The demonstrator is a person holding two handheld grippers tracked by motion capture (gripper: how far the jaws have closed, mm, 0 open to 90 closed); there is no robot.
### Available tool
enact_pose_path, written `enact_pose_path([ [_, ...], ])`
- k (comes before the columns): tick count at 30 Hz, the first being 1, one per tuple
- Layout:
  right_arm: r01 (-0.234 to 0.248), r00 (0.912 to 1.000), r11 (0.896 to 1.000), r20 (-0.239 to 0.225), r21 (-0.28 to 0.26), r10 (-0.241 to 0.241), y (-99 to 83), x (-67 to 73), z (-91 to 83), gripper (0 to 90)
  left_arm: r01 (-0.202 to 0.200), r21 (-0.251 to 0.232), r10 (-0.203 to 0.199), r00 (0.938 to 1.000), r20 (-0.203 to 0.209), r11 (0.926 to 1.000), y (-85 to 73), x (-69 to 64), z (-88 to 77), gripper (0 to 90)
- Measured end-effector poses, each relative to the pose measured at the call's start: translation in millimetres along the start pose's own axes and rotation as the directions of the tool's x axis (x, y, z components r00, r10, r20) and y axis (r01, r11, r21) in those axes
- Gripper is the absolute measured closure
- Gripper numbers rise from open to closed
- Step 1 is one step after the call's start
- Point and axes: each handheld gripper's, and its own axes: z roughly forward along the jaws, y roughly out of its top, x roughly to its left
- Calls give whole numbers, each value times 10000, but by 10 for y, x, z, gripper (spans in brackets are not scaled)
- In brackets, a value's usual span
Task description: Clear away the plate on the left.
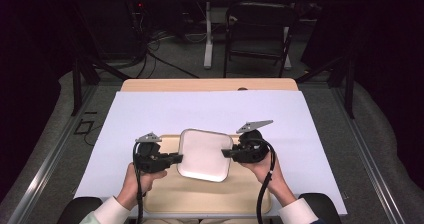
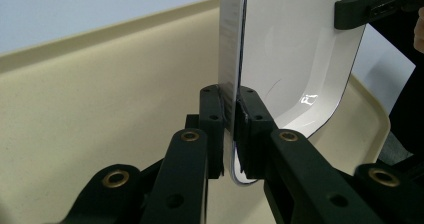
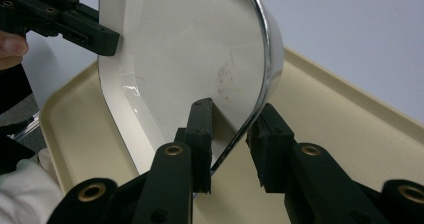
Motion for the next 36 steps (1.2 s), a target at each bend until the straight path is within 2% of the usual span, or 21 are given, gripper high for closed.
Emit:
enact_pose_path([
  [4,77,9999,9997,-146,223,-74,-10,-6,0,724,-8,236,4,9999,153,9997,-15,-1,21,821],
  [9,-29,9997,9997,-259,244,35,-16,-34,-19,728,-122,358,113,9996,263,9993,-11,-22,40,816],
  [18,-317,9993,9987,-204,387,325,-28,-65,-13,721,-157,790,112,9984,562,9968,-37,-42,104,804],
  [21,-386,9989,9979,-247,523,399,-30,-62,4,721,-165,859,124,9988,483,9962,-53,-42,103,804],
  [24,-438,9986,9968,-254,668,456,-35,-59,21,721,-150,989,93,9983,571,9950,-57,-33,113,804],
  [30,-663,9963,9916,-461,1113,718,-62,-128,105,721,37,1282,-113,9982,584,9917,-83,20,166,802],
  [36,-525,9970,9897,-494,1335,596,-59,-119,168,722,130,1502,-203,9987,474,9886,-105,56,182,804],
])
